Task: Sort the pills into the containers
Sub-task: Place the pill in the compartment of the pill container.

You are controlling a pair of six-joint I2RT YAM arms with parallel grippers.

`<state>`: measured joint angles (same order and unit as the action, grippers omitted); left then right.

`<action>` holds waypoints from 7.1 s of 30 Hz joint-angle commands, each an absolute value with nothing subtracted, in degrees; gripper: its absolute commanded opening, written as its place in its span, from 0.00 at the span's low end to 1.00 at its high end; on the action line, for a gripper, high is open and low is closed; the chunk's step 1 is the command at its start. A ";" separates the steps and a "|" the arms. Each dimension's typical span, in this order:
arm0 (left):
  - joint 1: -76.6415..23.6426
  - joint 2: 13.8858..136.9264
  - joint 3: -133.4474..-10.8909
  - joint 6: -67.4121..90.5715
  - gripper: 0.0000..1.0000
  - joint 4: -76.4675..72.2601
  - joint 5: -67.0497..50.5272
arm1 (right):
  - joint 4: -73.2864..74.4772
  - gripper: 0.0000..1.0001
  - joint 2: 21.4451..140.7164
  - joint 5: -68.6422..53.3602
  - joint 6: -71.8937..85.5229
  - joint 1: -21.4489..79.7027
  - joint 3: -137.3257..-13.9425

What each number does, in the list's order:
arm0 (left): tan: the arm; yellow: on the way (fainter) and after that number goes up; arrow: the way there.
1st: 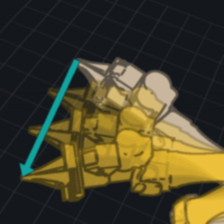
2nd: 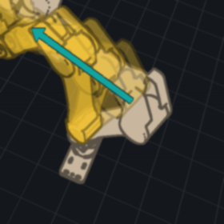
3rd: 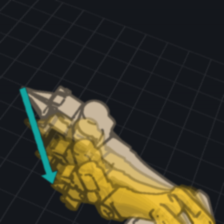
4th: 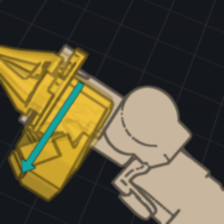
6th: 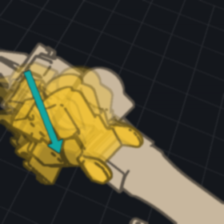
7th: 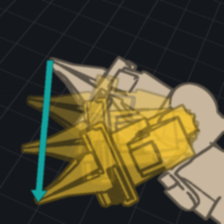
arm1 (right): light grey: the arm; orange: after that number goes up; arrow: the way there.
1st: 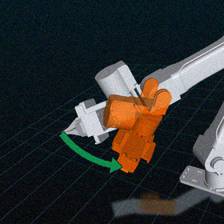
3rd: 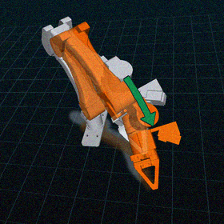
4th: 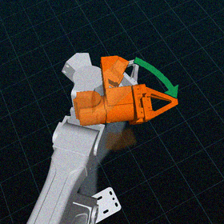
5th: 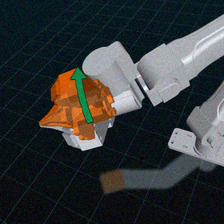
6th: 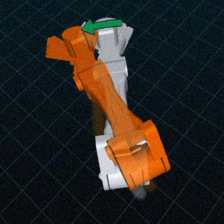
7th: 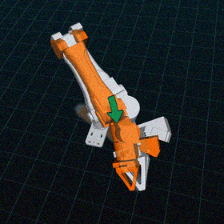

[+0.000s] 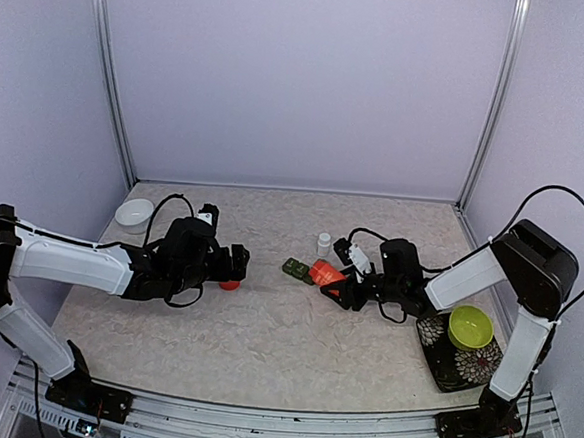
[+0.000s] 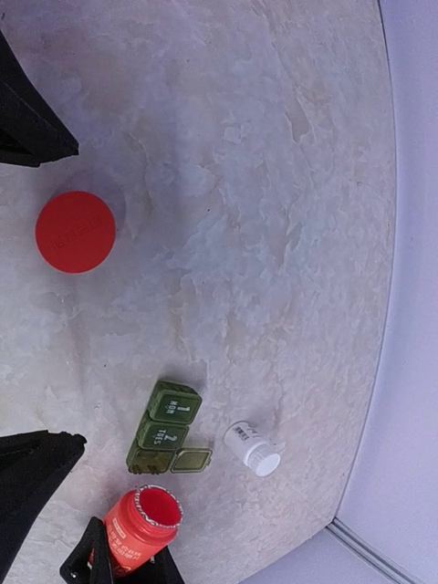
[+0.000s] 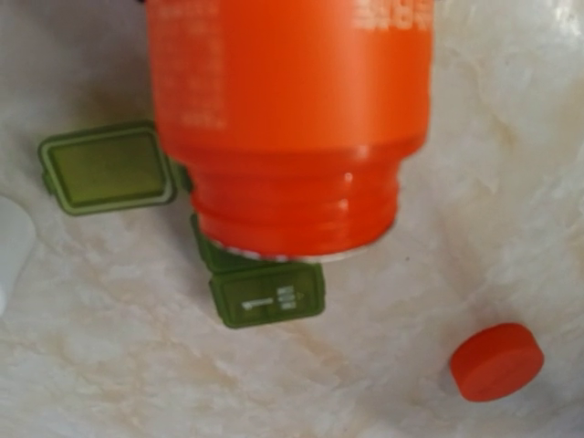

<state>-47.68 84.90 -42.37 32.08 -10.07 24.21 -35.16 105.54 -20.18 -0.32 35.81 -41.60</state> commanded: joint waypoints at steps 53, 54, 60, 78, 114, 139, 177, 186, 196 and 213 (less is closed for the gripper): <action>-47.99 87.19 -42.46 32.95 0.99 -12.63 22.33 | -4.04 0.20 103.70 -11.24 -3.95 38.48 -57.18; -47.99 87.19 -42.41 32.97 0.99 -12.72 22.26 | -3.52 0.20 103.79 -11.06 -4.03 38.54 -57.49; -47.99 86.94 -41.68 33.22 0.99 -13.22 22.24 | -0.23 0.21 104.06 -8.84 -5.21 39.50 -59.47; -47.99 86.79 -40.37 33.80 0.99 -14.37 22.06 | 6.82 0.22 104.06 -5.44 -6.32 41.28 -63.35; -47.99 86.42 -39.19 34.52 0.99 -15.22 21.80 | 18.53 0.24 107.93 -1.40 -8.12 42.80 -71.41; -47.90 86.66 -39.77 34.12 0.99 -15.06 21.55 | 25.14 0.27 110.05 -0.81 -9.26 42.98 -76.19; -48.18 87.80 -38.60 35.12 0.99 -16.44 21.05 | 32.40 0.27 112.02 0.35 -10.46 43.06 -80.95; -48.34 87.80 -38.26 35.42 0.99 -16.77 21.05 | 34.53 0.28 112.59 0.70 -10.72 43.07 -82.44; -48.52 88.06 -38.12 35.61 0.99 -17.03 21.10 | 36.22 0.29 112.64 0.64 -10.79 43.13 -84.07; -48.60 88.33 -37.92 35.78 0.99 -17.40 20.96 | 39.03 0.29 113.28 0.85 -11.05 43.15 -85.61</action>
